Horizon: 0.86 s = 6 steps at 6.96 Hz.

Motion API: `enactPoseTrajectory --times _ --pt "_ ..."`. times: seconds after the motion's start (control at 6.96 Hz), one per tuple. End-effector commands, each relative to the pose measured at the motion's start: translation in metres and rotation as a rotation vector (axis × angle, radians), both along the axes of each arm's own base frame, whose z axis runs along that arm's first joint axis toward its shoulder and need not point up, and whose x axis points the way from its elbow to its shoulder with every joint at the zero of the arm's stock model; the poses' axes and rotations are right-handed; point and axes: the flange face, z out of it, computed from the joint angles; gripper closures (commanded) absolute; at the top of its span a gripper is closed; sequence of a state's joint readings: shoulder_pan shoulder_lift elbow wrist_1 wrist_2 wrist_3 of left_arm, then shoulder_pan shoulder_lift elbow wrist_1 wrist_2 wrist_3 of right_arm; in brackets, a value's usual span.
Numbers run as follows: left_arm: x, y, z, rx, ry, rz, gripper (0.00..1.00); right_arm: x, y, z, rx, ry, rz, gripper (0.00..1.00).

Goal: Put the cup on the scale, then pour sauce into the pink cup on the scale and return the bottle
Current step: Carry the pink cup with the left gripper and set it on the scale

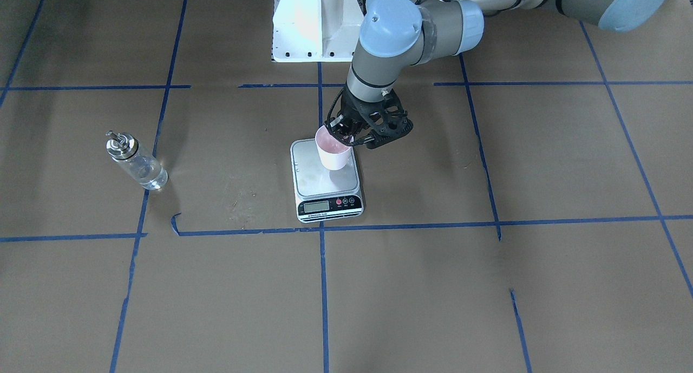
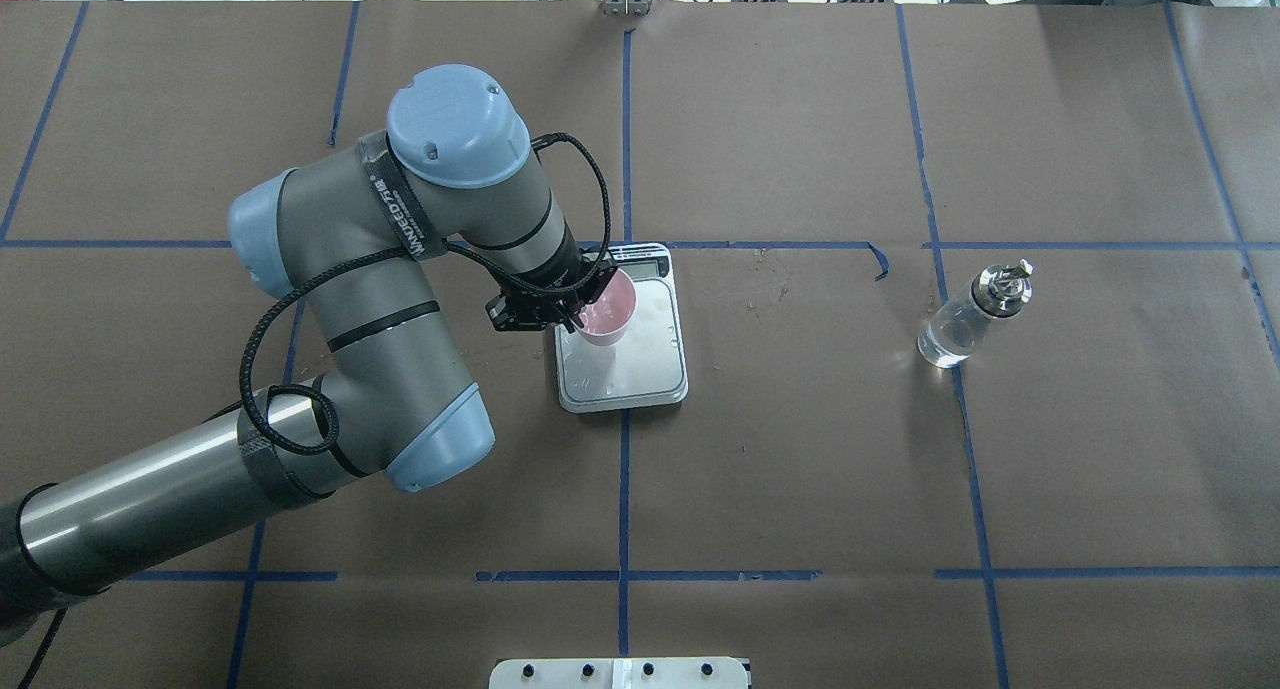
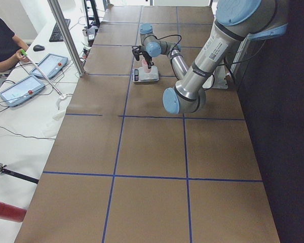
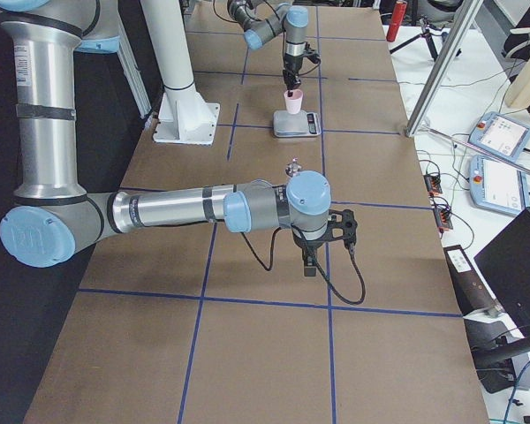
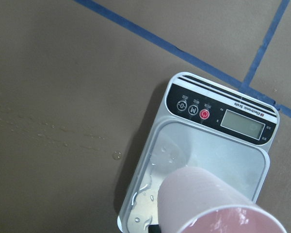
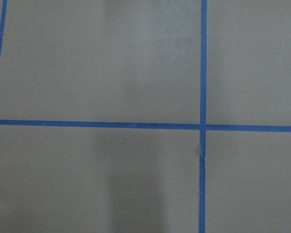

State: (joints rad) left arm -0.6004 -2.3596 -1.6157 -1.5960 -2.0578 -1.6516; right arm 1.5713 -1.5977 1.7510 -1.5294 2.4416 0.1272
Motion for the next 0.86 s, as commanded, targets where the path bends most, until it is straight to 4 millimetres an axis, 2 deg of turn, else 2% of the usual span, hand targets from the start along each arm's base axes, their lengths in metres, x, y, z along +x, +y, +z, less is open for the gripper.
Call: enactPoseTrajectory --times 0.0,0.14,0.29,0.43,0.57,0.72 --pt "0.02 -0.008 0.003 0.009 0.015 0.001 1.0 -0.002 -0.002 -0.003 0.006 -0.005 -0.004 0.0" --pt "0.036 -0.011 0.008 0.006 0.009 0.011 1.0 -0.002 -0.002 -0.003 0.005 -0.005 -0.004 0.0" --pt "0.035 -0.01 0.014 0.012 0.003 0.016 0.81 -0.002 -0.002 -0.004 0.006 -0.008 -0.004 0.0" --pt "0.029 -0.006 0.01 0.028 0.016 0.021 0.01 -0.002 -0.003 -0.007 0.009 -0.011 -0.005 0.0" --pt "0.0 0.009 -0.007 0.061 0.066 0.019 0.0 -0.004 -0.008 -0.013 0.018 -0.018 -0.006 0.0" --pt "-0.028 0.019 -0.017 0.081 0.097 0.011 0.0 -0.005 -0.016 -0.04 0.055 -0.034 -0.009 0.0"
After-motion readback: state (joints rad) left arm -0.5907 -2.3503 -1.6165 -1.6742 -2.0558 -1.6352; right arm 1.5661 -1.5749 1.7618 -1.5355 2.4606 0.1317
